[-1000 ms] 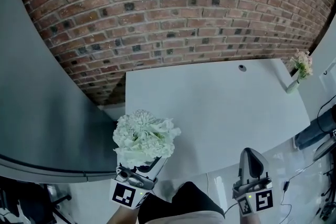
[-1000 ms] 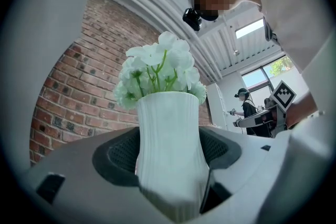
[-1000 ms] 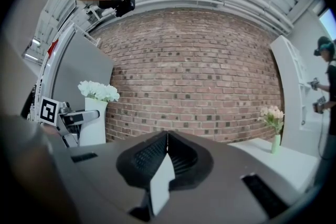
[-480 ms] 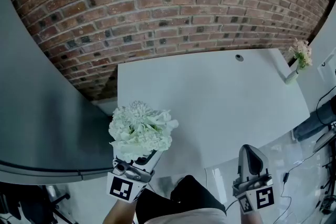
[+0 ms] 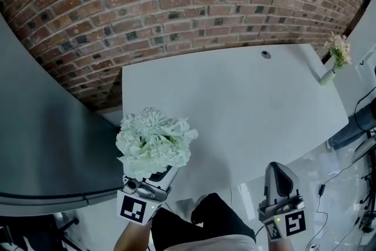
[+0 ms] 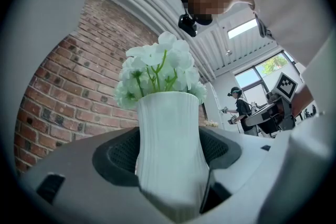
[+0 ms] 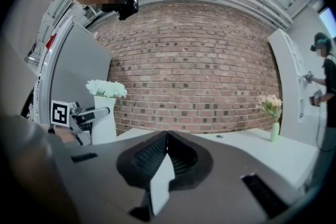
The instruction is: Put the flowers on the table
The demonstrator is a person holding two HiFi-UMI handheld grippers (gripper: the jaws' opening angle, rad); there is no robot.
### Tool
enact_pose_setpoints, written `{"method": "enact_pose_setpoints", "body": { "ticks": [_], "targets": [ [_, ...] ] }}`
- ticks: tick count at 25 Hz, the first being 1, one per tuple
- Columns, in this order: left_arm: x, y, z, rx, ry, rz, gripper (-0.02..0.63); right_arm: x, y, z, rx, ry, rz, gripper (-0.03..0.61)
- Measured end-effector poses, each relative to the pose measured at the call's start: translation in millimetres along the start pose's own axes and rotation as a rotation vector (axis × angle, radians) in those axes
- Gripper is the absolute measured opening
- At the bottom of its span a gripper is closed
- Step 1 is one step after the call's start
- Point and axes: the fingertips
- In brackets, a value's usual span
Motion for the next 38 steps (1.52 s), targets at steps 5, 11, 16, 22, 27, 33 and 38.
{"method": "enact_pose_setpoints", "body": {
  "ticks": [5, 11, 16, 22, 27, 33, 38],
  "targets": [
    [13.0, 5.6, -1.1, 0.009, -0.002, 0.006, 0.353, 6.4, 4.6, 4.8, 0.015, -0.004, -0.001, 0.017],
    [23.4, 11.6, -2.2, 0.014, -0.002, 0.014, 0.353, 12.3, 7.7, 10.9, 0.037, -0.001, 0.000, 0.017],
    [28.8, 14.5, 0.9, 0.017, 0.004, 0.017, 0.353, 16.5, 8.3, 15.8, 0.049, 0.000, -0.005, 0.017],
    [37.1, 15.9, 4.1, 0.019, 0.014, 0.007, 0.353, 20.0, 7.6, 21.0, 0.059, -0.002, -0.015, 0.017],
    [43.0, 17.9, 4.0, 0.004, 0.005, 0.013, 0.353, 26.7, 7.5, 26.1, 0.057, 0.000, -0.025, 0.017],
    [45.1, 22.3, 4.1, 0.002, 0.009, 0.028, 0.353, 41.7, 9.1, 37.0, 0.071, 0.009, -0.062, 0.017],
    [47.5, 27.2, 5.5, 0.009, 0.014, 0.042, 0.353, 44.5, 12.0, 46.0, 0.082, 0.013, -0.060, 0.017]
  ]
}}
Point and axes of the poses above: the fingertips, and each gripper's own axes: y forward along the fingers, z to its right, x out of its underside, and after that the axes turned 9 degrees about y, right-handed
